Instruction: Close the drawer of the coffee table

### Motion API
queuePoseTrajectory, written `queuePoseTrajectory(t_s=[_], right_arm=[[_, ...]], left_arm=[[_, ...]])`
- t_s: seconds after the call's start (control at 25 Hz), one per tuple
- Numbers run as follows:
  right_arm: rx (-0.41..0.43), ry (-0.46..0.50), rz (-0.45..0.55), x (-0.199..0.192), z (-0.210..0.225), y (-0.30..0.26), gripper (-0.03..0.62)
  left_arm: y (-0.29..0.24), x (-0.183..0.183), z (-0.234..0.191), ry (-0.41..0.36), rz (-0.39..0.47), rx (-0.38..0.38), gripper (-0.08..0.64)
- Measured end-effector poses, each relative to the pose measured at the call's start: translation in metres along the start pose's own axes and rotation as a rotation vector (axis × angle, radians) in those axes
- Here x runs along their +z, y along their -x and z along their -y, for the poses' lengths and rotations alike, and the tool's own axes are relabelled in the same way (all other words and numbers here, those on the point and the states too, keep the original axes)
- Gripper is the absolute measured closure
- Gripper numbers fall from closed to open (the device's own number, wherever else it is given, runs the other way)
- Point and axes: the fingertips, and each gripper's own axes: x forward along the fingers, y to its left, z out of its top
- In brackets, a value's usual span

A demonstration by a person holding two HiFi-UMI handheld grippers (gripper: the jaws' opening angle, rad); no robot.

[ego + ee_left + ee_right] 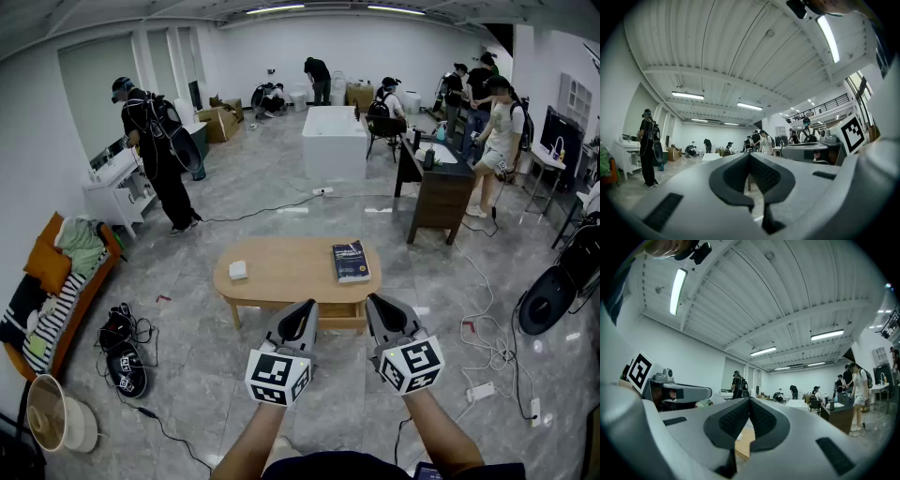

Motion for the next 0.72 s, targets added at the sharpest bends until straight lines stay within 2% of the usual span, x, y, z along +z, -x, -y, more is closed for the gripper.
queuePoseTrajectory(t_s=[0.32,0.72], right_arm=[[-0.015,-0.019,0.017,0.002,0.01,0.002,0.581],[0.009,-0.027,0.012,-0.006,0.017,0.011,0.58]], left_arm=[[-0.005,0.001,0.006,-0.01,-0.003,0.0,0.557],[-0.006,-0.005,0.022,-0.001,-0.009,0.01,0.557]])
